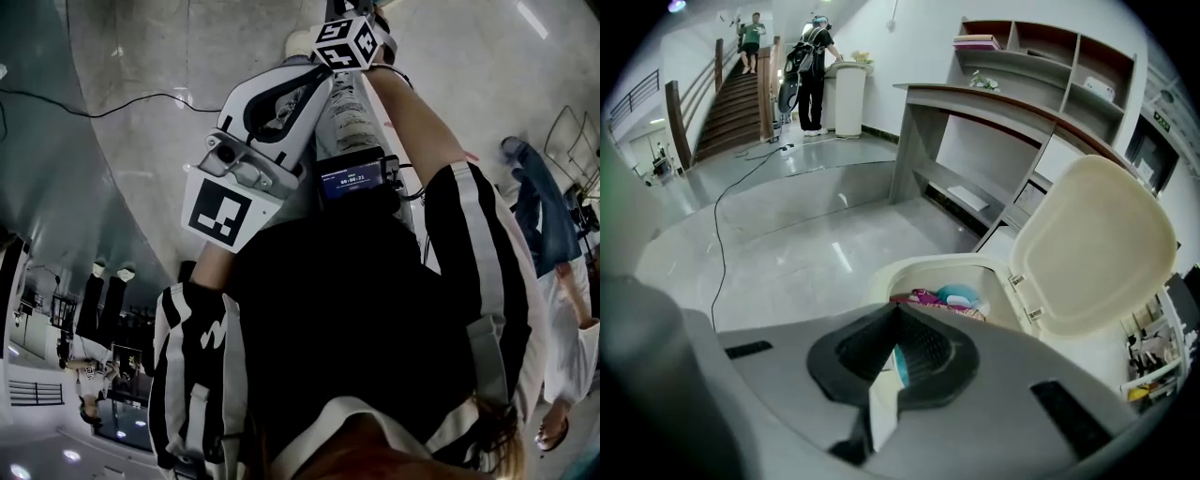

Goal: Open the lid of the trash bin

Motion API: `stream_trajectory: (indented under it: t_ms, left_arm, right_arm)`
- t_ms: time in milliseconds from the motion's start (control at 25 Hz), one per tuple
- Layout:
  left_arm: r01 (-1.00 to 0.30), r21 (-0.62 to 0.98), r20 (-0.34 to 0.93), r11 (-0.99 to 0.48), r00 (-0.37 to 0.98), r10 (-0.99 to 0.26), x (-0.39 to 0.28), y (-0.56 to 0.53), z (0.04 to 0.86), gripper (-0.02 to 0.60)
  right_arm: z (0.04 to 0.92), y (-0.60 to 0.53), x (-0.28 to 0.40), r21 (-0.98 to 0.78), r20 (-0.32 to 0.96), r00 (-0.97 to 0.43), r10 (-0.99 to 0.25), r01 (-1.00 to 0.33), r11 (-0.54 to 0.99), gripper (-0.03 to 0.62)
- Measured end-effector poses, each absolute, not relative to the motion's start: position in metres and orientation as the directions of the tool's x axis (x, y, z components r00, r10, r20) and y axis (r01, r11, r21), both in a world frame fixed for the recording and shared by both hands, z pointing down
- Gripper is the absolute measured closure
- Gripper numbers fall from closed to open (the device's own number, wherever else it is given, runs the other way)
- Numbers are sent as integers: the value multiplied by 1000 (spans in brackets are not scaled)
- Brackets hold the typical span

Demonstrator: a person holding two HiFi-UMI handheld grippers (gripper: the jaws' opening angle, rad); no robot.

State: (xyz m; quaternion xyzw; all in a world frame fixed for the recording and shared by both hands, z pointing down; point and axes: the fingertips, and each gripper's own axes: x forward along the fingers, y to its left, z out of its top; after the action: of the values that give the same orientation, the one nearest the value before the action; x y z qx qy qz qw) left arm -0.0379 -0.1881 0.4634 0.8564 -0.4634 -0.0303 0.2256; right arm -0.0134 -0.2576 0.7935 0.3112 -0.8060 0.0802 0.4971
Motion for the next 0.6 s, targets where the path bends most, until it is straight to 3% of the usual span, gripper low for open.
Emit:
stream_trajectory:
  t_ms: [600]
  left_arm:
    - [-769, 382, 138, -512, 596, -791, -32, -195, 431, 577]
  right_arm:
    - [733, -267, -16, 144, 807, -373, -458, -628, 765, 589]
